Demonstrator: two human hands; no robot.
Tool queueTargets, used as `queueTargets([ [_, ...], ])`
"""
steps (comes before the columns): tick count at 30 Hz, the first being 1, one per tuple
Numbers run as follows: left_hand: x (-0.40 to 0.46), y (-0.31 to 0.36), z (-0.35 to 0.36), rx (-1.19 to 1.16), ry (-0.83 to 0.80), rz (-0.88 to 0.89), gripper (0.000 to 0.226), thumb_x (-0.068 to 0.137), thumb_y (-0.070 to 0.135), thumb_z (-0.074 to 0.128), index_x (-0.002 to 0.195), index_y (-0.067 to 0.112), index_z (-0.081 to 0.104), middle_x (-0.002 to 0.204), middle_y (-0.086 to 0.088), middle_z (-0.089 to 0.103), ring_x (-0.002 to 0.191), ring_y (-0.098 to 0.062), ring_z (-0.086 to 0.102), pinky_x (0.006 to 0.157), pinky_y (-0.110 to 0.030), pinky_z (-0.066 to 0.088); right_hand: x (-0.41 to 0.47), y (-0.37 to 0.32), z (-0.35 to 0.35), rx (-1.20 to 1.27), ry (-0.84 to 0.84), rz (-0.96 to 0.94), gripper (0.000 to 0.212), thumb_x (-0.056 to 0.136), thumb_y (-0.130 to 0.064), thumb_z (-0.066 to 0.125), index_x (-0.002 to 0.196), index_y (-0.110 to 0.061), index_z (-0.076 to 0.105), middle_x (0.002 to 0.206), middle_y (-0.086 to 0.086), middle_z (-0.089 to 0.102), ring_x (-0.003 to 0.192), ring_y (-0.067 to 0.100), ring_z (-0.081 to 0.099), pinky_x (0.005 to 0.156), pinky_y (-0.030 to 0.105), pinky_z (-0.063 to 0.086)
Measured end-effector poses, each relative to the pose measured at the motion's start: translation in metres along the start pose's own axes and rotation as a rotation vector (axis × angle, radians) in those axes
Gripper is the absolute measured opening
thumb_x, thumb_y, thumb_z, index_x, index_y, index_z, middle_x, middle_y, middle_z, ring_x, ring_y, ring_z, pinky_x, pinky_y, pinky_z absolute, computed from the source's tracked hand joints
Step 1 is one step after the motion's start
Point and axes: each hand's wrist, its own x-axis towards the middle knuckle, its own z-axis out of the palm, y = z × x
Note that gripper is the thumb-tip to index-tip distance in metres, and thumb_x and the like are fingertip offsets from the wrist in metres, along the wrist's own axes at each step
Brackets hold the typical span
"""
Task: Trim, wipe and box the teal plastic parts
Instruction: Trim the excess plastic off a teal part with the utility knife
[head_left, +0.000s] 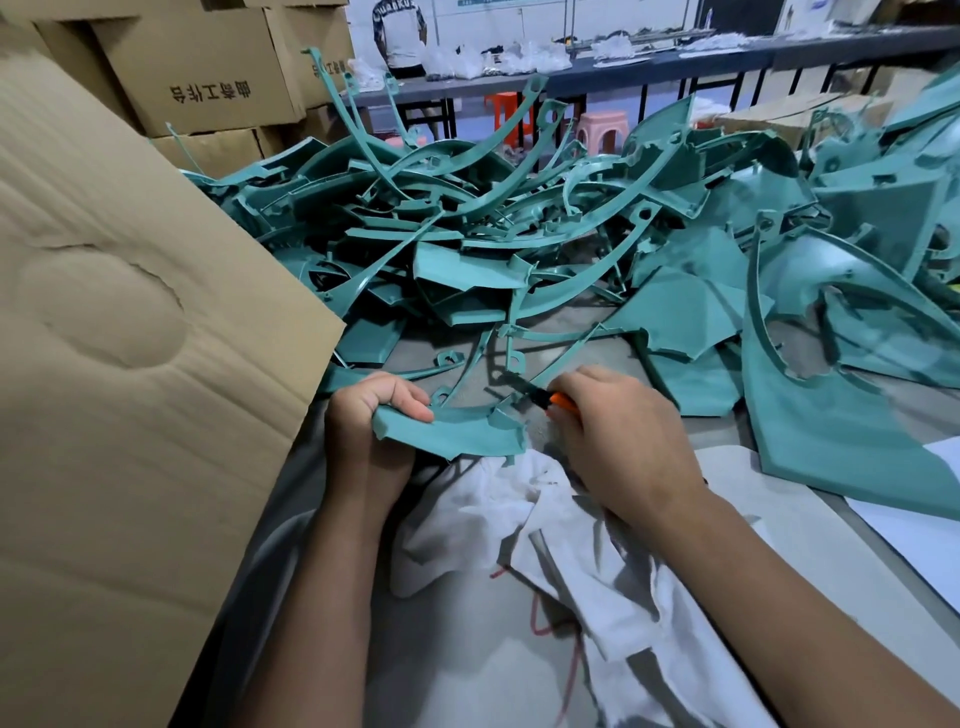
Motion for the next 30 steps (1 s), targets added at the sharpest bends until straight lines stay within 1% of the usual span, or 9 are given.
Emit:
queueTargets([
  [7, -0.005, -0.005, -0.006, 0.122, 0.048, -0.022, 0.034, 0.075, -0.029, 0.052, 0.058, -0.001, 0.06, 0.068, 0.001, 0.065, 0.058, 0.0, 0.059, 0.058, -0.016, 0.048, -0.001, 0.0, 0.001, 0.014, -0.072, -0.126, 0.02, 0.103, -0.031, 0.056, 0.117, -0.027, 0.069, 0.108, -0.01, 0.068, 0.095, 0.022, 0.066, 0.075, 0.04, 0.055],
  [10, -0.005, -0.006, -0.01, 0.184, 0.082, -0.09, 0.018, 0.07, 0.0, 0.06, 0.056, 0.011, 0.064, 0.064, 0.008, 0.068, 0.064, -0.008, 0.062, 0.068, -0.027, 0.052, 0.001, 0.006, -0.002, 0.16, -0.101, -0.107, 0.017, 0.101, -0.03, 0.061, 0.113, -0.027, 0.072, 0.103, -0.008, 0.072, 0.094, 0.021, 0.066, 0.077, 0.042, 0.056],
  [12, -0.004, -0.004, -0.011, 0.189, 0.089, -0.153, 0.012, 0.063, 0.012, 0.058, 0.054, 0.014, 0.065, 0.062, 0.007, 0.069, 0.062, -0.007, 0.061, 0.066, -0.023, 0.051, 0.002, 0.01, -0.002, 0.161, -0.007, -0.083, 0.014, 0.1, -0.03, 0.062, 0.108, -0.026, 0.073, 0.096, -0.008, 0.072, 0.089, 0.02, 0.065, 0.073, 0.04, 0.055],
  [15, 0.0, -0.003, -0.009, 0.206, 0.107, -0.226, 0.015, 0.075, 0.004, 0.064, 0.062, 0.01, 0.066, 0.063, 0.006, 0.066, 0.062, -0.008, 0.056, 0.057, -0.021, 0.045, 0.002, 0.011, 0.0, 0.078, 0.135, -0.013, 0.016, 0.103, -0.028, 0.057, 0.108, -0.022, 0.07, 0.097, -0.005, 0.071, 0.088, 0.024, 0.065, 0.068, 0.035, 0.048],
  [18, 0.001, -0.001, -0.01, 0.194, 0.197, -0.315, 0.023, 0.075, -0.01, 0.061, 0.078, 0.012, 0.065, 0.067, 0.012, 0.07, 0.067, 0.002, 0.06, 0.055, -0.016, 0.044, 0.002, 0.007, 0.005, 0.011, 0.103, -0.003, 0.018, 0.106, -0.034, 0.051, 0.107, -0.023, 0.065, 0.093, -0.004, 0.068, 0.084, 0.026, 0.063, 0.064, 0.036, 0.041],
  [20, 0.0, 0.001, -0.011, 0.211, 0.205, -0.367, 0.024, 0.068, -0.01, 0.059, 0.079, 0.01, 0.065, 0.069, 0.004, 0.07, 0.071, -0.009, 0.063, 0.053, -0.023, 0.044, 0.001, 0.007, 0.004, 0.012, 0.088, 0.005, 0.019, 0.107, -0.036, 0.05, 0.106, -0.024, 0.064, 0.086, -0.004, 0.066, 0.079, 0.026, 0.06, 0.061, 0.037, 0.039],
  [24, 0.003, 0.003, -0.009, 0.229, 0.232, -0.409, 0.032, 0.06, -0.004, 0.055, 0.09, 0.005, 0.064, 0.092, -0.012, 0.07, 0.089, -0.033, 0.063, 0.071, -0.034, 0.052, -0.001, 0.003, -0.002, -0.001, 0.105, 0.008, 0.017, 0.105, -0.038, 0.053, 0.107, -0.026, 0.065, 0.082, -0.002, 0.069, 0.077, 0.028, 0.061, 0.06, 0.036, 0.04],
  [26, 0.004, 0.003, -0.006, 0.235, 0.251, -0.404, 0.041, 0.067, -0.006, 0.051, 0.106, 0.003, 0.063, 0.106, -0.015, 0.07, 0.101, -0.037, 0.063, 0.083, -0.039, 0.055, -0.003, -0.003, -0.005, 0.005, 0.127, 0.016, 0.015, 0.104, -0.038, 0.056, 0.106, -0.026, 0.065, 0.081, -0.002, 0.07, 0.074, 0.027, 0.061, 0.059, 0.035, 0.037],
  [30, 0.003, 0.003, -0.003, 0.259, 0.311, -0.393, 0.041, 0.07, -0.007, 0.049, 0.108, 0.008, 0.059, 0.112, -0.016, 0.068, 0.106, -0.039, 0.063, 0.093, -0.05, 0.057, -0.006, -0.014, -0.004, -0.011, 0.033, 0.057, 0.016, 0.102, -0.037, 0.056, 0.1, -0.026, 0.068, 0.076, -0.001, 0.07, 0.071, 0.026, 0.062, 0.057, 0.035, 0.045],
])
